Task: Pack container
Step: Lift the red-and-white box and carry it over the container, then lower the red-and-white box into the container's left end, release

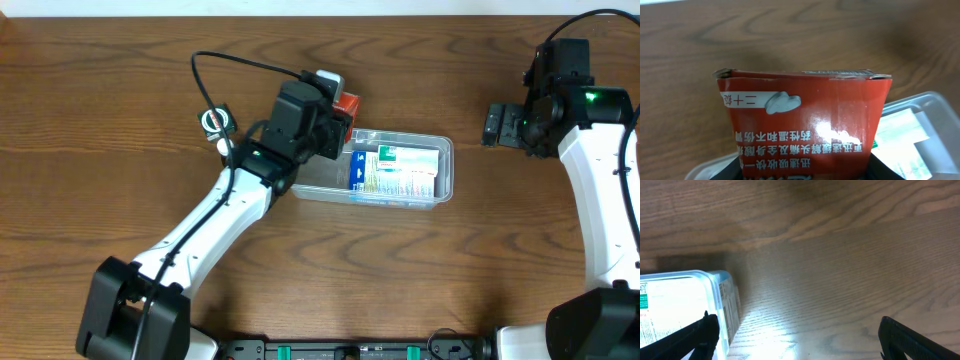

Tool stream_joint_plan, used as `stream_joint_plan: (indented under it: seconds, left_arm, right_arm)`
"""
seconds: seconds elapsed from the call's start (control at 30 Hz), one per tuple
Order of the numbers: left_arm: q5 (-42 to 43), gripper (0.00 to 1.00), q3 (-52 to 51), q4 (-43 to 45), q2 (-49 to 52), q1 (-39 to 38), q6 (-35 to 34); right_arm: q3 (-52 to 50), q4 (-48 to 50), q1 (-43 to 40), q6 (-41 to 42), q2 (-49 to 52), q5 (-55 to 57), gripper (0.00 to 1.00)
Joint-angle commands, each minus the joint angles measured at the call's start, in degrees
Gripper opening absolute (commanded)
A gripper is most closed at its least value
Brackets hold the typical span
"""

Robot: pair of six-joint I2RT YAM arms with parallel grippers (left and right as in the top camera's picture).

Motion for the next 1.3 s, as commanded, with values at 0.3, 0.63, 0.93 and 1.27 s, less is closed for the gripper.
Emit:
stream_joint_plan:
  seconds: [0.3, 0.63, 0.93, 1.27]
  left_arm:
    - [-6.2, 0.43, 0.7, -8.3, 1.5, -2.3, -1.6]
    - [-8.5, 0.43, 0.7, -13.9, 2.5, -6.6, -4.5]
    - [-10.7, 0.43, 0.6, -15.4, 8.0, -7.1, -12.3]
    - [-10.7, 0.43, 0.6, -15.0, 12.2, -7.1, -13.8]
  right_arm:
    - [0.9, -0.1, -0.3, 1.0, -1.3, 0.8, 0.99]
    - [0.9, -0.1, -0.3, 1.0, -1.3, 0.8, 0.99]
    - [0.9, -0.1, -0.3, 1.0, -1.3, 0.8, 0.99]
    - [0.9, -0.1, -0.3, 1.0, -1.3, 0.8, 0.99]
